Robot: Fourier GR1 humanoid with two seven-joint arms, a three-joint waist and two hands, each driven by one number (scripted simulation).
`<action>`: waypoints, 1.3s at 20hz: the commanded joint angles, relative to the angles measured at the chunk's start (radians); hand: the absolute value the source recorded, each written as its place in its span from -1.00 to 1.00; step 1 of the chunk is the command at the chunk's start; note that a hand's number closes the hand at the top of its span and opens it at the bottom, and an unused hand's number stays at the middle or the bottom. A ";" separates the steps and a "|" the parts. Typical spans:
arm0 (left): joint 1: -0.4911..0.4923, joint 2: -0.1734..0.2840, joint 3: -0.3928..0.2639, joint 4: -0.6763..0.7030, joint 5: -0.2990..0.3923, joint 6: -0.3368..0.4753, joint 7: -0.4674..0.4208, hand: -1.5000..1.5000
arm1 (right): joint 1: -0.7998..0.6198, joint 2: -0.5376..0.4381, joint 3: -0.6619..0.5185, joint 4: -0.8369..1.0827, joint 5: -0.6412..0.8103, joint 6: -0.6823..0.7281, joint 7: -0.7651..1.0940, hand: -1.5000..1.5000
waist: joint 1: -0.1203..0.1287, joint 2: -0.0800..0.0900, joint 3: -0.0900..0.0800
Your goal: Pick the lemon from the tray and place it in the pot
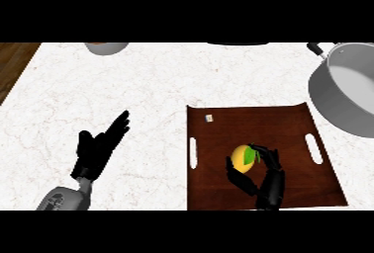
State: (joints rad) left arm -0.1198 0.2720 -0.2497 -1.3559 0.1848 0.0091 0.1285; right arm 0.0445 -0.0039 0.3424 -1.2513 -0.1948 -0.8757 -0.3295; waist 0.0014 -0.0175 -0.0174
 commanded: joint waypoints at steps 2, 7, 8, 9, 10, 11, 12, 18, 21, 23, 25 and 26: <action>-0.017 0.000 0.034 0.029 -0.002 -0.043 -0.004 0.00 | -0.035 0.004 0.053 0.100 -0.088 -0.058 -0.113 1.00 | 0.001 0.018 0.018; 0.021 0.006 0.039 0.009 0.000 -0.008 -0.006 0.00 | 0.098 -0.421 -0.202 -0.013 -0.237 0.420 -0.132 1.00 | -0.037 0.013 0.021; 0.039 0.012 0.039 0.006 0.000 -0.011 -0.016 0.00 | 0.118 -0.472 -0.237 -0.004 -0.256 0.457 -0.134 1.00 | -0.049 0.009 0.023; 0.033 0.007 0.038 -0.005 0.005 -0.008 -0.004 0.00 | 0.121 -0.514 -0.257 0.012 -0.266 0.496 -0.133 1.00 | -0.055 0.007 0.026; 0.034 0.015 0.052 0.007 0.006 -0.005 -0.009 0.00 | 0.137 -0.572 -0.292 0.027 -0.284 0.560 -0.153 1.00 | -0.062 0.011 0.025; 0.035 0.005 0.037 0.003 -0.004 -0.001 -0.012 0.00 | 0.136 -0.632 -0.332 0.066 -0.290 0.608 -0.181 1.00 | -0.054 0.014 0.026; 0.045 -0.003 0.040 0.001 0.000 0.005 -0.019 0.00 | 0.155 -0.679 -0.369 0.082 -0.322 0.679 -0.197 1.00 | -0.056 0.012 0.025; 0.036 0.016 0.026 -0.003 -0.001 -0.050 -0.031 0.00 | 0.144 -0.851 -0.538 0.416 -0.369 0.972 -0.398 1.00 | -0.005 0.021 0.024; -0.010 -0.025 0.013 0.008 -0.016 -0.020 0.003 0.00 | 0.069 -0.896 -0.552 0.606 -0.320 1.052 -0.490 1.00 | 0.007 0.023 0.024; 0.023 0.006 0.026 -0.011 -0.008 -0.045 -0.003 0.00 | 0.032 -0.954 -0.568 0.689 -0.287 1.063 -0.521 1.00 | 0.016 0.022 0.023; -0.020 -0.049 0.015 0.078 -0.049 -0.014 -0.057 0.00 | -0.016 -0.984 -0.556 0.733 -0.241 1.051 -0.538 1.00 | 0.006 0.023 0.020; 0.024 0.020 0.047 0.005 -0.004 -0.078 -0.015 0.00 | -0.066 -0.954 -0.548 0.776 -0.211 1.036 -0.582 1.00 | 0.014 0.020 0.020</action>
State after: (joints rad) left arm -0.1077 0.2624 -0.2252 -1.3417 0.1669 -0.0268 0.1088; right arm 0.0670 -0.9186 -0.1963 -0.6127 -0.4691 0.1358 -0.8321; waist 0.0082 0.0038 0.0048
